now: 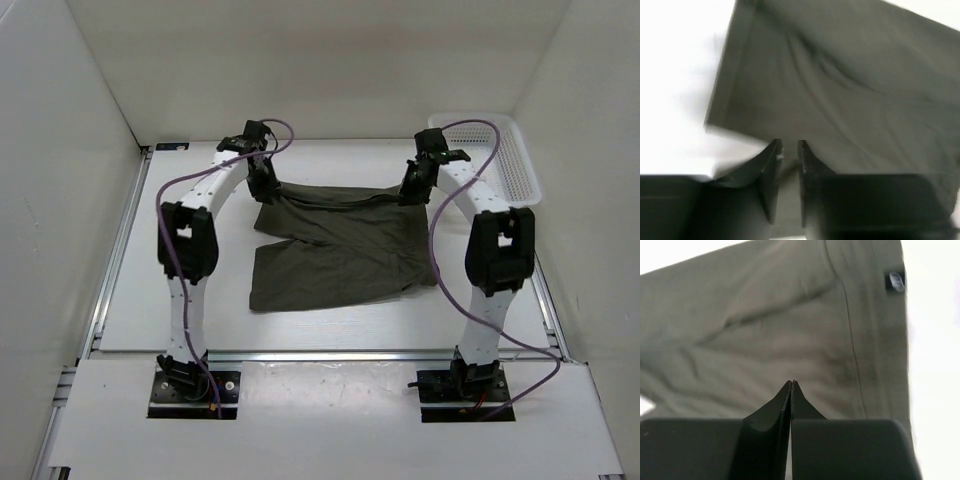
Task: Fold and stack the shorts
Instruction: Flatten the shorts out
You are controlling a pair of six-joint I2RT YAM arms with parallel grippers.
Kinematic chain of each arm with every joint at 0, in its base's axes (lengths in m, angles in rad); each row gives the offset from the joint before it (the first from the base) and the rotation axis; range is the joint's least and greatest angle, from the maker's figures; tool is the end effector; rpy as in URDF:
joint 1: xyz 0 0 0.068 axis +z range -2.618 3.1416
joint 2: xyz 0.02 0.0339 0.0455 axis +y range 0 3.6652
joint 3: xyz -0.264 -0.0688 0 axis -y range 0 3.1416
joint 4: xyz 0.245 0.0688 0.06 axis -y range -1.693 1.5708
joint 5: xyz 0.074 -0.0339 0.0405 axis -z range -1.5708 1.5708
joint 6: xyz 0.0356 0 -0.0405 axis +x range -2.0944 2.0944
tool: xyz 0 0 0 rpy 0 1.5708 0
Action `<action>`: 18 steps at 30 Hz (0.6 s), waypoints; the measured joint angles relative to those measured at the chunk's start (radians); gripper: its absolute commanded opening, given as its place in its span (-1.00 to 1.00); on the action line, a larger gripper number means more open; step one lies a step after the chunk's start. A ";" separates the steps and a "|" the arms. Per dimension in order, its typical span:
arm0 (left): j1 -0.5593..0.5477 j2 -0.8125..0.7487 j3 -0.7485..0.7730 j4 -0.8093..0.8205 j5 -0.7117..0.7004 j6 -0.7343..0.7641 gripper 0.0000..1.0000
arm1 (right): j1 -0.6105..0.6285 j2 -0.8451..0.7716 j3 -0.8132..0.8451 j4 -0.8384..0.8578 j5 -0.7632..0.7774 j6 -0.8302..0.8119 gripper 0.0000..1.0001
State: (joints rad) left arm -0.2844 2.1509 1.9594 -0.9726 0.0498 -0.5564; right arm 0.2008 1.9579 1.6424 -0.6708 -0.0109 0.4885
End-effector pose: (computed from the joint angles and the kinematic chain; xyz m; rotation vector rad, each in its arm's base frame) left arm 0.4410 -0.1308 0.2460 -0.3622 2.7516 -0.2967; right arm 0.4229 0.0865 0.2476 0.3659 2.5553 0.2756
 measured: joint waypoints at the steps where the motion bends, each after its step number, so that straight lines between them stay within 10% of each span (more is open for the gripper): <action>1: 0.007 0.052 0.046 -0.005 0.002 0.006 0.19 | 0.000 0.043 0.035 -0.001 0.000 0.001 -1.00; 3: 0.026 0.150 0.149 -0.020 0.005 0.013 0.82 | 0.000 0.121 0.106 -0.008 -0.003 0.002 -1.00; 5: 0.043 0.219 0.226 -0.031 0.012 0.020 1.00 | 0.000 0.182 0.162 -0.008 -0.007 0.002 -1.00; 12: 0.081 0.384 0.459 -0.055 0.061 0.022 0.88 | -0.004 0.378 0.388 -0.041 -0.019 0.002 -1.00; 18: 0.086 0.451 0.517 -0.021 0.121 0.023 0.23 | -0.014 0.499 0.570 -0.054 -0.018 0.018 -1.00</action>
State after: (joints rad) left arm -0.1982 2.6015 2.4763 -0.9939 0.1707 -0.5339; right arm 0.1871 2.4565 2.2120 -0.7246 -0.0292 0.5064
